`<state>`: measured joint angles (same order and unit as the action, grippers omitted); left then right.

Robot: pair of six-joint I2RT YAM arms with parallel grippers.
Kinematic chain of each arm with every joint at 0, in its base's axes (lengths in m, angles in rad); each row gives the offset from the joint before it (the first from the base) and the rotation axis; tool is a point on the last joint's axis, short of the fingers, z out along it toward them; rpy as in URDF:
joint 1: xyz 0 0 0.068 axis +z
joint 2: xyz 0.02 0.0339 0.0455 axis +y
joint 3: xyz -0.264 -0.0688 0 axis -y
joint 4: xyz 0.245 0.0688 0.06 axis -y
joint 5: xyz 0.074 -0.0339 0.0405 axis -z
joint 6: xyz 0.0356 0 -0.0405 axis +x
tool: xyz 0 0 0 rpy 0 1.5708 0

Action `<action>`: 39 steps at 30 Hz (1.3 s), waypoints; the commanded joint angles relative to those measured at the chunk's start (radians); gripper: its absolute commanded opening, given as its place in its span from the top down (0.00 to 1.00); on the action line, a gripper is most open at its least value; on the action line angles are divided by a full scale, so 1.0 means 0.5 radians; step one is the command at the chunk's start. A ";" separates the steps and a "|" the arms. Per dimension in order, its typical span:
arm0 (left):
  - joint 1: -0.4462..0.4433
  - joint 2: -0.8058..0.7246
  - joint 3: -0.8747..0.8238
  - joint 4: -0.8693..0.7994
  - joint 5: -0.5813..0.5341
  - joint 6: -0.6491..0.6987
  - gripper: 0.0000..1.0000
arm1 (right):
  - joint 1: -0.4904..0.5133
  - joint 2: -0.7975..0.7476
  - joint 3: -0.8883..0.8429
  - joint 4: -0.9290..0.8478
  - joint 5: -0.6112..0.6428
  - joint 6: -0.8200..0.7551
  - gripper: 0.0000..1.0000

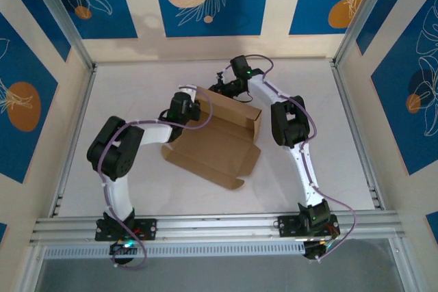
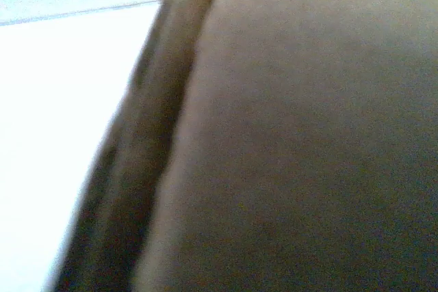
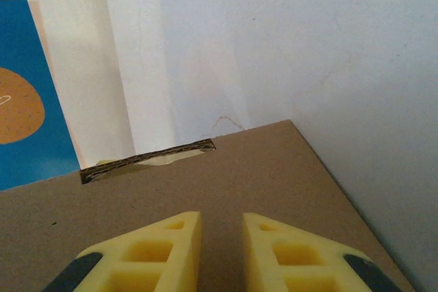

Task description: Fold the paper box

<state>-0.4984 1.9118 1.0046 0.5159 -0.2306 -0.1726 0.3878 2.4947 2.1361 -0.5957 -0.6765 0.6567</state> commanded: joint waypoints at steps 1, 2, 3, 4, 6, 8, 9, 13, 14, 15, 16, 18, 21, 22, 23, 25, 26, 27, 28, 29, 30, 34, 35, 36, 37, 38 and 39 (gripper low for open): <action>-0.011 0.072 0.071 0.026 -0.078 -0.103 1.00 | 0.168 -0.050 -0.021 -0.112 -0.286 -0.008 0.76; -0.012 0.070 0.069 0.036 -0.067 -0.099 1.00 | 0.165 -0.055 -0.020 -0.115 -0.266 -0.014 0.76; -0.012 0.067 0.060 0.055 -0.049 -0.085 1.00 | 0.161 -0.065 -0.020 -0.126 -0.236 -0.028 0.76; -0.012 0.057 0.038 0.091 -0.016 -0.054 1.00 | 0.145 -0.088 -0.025 -0.152 -0.175 -0.050 0.75; -0.011 0.024 -0.020 0.150 0.032 0.012 1.00 | 0.085 -0.158 -0.050 -0.188 -0.054 -0.078 0.67; -0.009 -0.014 -0.069 0.180 0.097 0.089 0.96 | -0.005 -0.277 -0.108 -0.207 0.115 -0.110 0.57; -0.009 -0.024 -0.086 0.184 0.125 0.116 0.88 | -0.033 -0.332 -0.128 -0.221 0.198 -0.134 0.53; -0.009 -0.072 -0.124 0.177 0.237 0.173 0.58 | -0.143 -0.502 -0.101 -0.322 0.446 -0.252 0.48; -0.009 -0.098 -0.145 0.183 0.249 0.172 0.54 | -0.158 -0.538 -0.073 -0.367 0.512 -0.300 0.48; -0.009 -0.128 -0.166 0.186 0.254 0.170 0.51 | -0.174 -0.574 -0.057 -0.411 0.573 -0.343 0.47; -0.009 -0.166 -0.199 0.193 0.258 0.176 0.47 | -0.184 -0.608 -0.041 -0.438 0.618 -0.379 0.46; -0.007 -0.246 -0.259 0.196 0.254 0.191 0.40 | -0.195 -0.683 -0.019 -0.487 0.690 -0.473 0.44; 0.000 -0.399 -0.325 0.154 0.290 0.193 0.35 | -0.177 -0.767 0.041 -0.612 0.818 -0.666 0.42; 0.000 -0.456 -0.337 0.112 0.313 0.179 0.35 | -0.150 -0.786 0.067 -0.677 0.895 -0.777 0.40; 0.000 -0.510 -0.345 0.065 0.334 0.153 0.34 | -0.117 -0.795 0.088 -0.746 0.977 -0.888 0.41; 0.000 -0.614 -0.360 -0.025 0.354 0.079 0.35 | -0.052 -0.812 0.107 -0.859 1.097 -1.039 0.41; 0.003 -0.677 -0.372 -0.079 0.340 0.018 0.35 | -0.020 -0.853 0.072 -0.870 1.136 -1.083 0.43; 0.003 -0.738 -0.383 -0.118 0.320 -0.031 0.35 | 0.018 -0.896 0.003 -0.852 1.180 -1.095 0.45; 0.007 -0.816 -0.417 -0.148 0.299 -0.083 0.35 | 0.059 -0.944 -0.065 -0.833 1.227 -1.116 0.47; 0.006 -0.898 -0.450 -0.178 0.273 -0.122 0.35 | 0.114 -0.984 -0.121 -0.830 1.272 -1.144 0.48; 0.007 -0.969 -0.469 -0.227 0.231 -0.158 0.35 | 0.155 -1.013 -0.165 -0.833 1.332 -1.167 0.49; 0.012 -1.268 -0.484 -0.573 -0.008 -0.272 0.36 | 0.365 -1.063 -0.279 -0.895 1.725 -1.307 0.44; 0.012 -1.334 -0.492 -0.632 -0.037 -0.277 0.36 | 0.407 -1.080 -0.312 -0.888 1.831 -1.342 0.42; 0.015 -1.388 -0.505 -0.667 -0.042 -0.275 0.36 | 0.453 -1.110 -0.362 -0.860 1.924 -1.382 0.41; 0.020 -1.446 -0.521 -0.704 -0.041 -0.272 0.36 | 0.483 -1.138 -0.404 -0.834 1.983 -1.404 0.40; 0.027 -1.502 -0.535 -0.740 -0.048 -0.274 0.36 | 0.505 -1.169 -0.444 -0.809 2.029 -1.422 0.39; 0.030 -1.541 -0.548 -0.772 -0.055 -0.277 0.35 | 0.517 -1.186 -0.471 -0.797 2.063 -1.430 0.39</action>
<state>-0.4934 1.1915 0.7547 0.2436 -0.2092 -0.2806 0.6388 1.9697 1.9278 -0.9924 0.2058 0.0124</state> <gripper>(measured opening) 0.644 0.605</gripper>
